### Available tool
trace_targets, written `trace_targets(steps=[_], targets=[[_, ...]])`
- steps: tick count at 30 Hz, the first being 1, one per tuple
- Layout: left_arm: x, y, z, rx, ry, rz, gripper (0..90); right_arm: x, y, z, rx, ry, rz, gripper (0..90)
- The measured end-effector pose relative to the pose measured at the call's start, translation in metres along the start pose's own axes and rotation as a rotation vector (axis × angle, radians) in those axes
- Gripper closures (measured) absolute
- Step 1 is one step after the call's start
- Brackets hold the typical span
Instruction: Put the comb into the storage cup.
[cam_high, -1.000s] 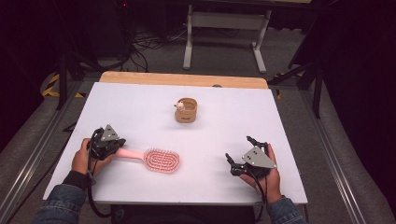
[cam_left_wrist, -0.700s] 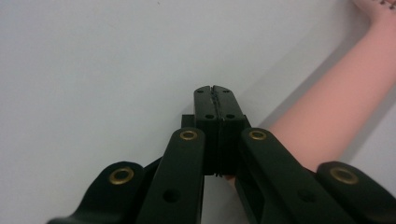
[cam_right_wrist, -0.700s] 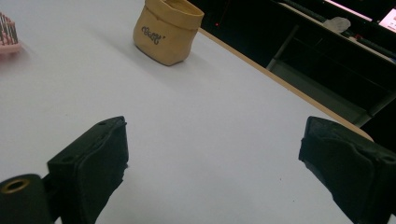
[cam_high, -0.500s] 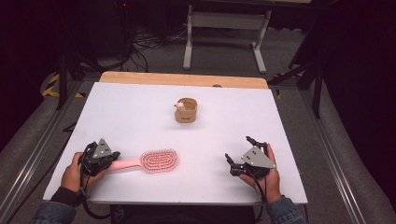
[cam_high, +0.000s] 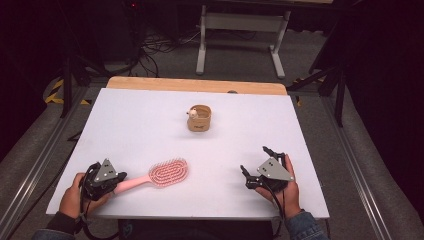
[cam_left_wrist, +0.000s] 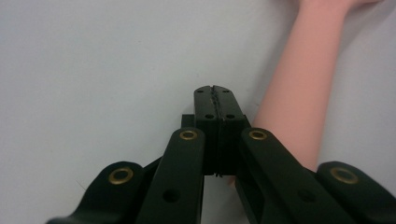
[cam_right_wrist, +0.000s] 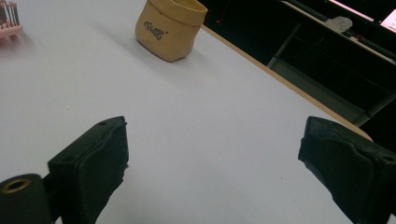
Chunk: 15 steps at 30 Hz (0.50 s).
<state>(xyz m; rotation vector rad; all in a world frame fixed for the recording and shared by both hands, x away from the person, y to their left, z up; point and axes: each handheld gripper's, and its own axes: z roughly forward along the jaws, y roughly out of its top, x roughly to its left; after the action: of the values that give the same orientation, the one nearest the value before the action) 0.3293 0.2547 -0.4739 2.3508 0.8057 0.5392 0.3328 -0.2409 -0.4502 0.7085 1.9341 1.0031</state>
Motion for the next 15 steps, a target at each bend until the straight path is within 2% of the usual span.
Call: trace_targets(steps=[9, 14, 15], targets=[[-0.007, -0.004, -0.006, 0.003, -0.020, 0.013, 89.7, 0.001, 0.000, 0.000, -0.001, -0.005, -0.005, 8.2], [-0.005, -0.004, -0.009, -0.001, -0.013, 0.003, 82.3, 0.000, 0.000, 0.000, -0.001, -0.006, -0.005, 8.2], [-0.003, -0.003, -0.012, -0.017, -0.011, -0.005, 79.7, 0.000, 0.000, 0.000, -0.003, -0.007, -0.006, 8.2]])
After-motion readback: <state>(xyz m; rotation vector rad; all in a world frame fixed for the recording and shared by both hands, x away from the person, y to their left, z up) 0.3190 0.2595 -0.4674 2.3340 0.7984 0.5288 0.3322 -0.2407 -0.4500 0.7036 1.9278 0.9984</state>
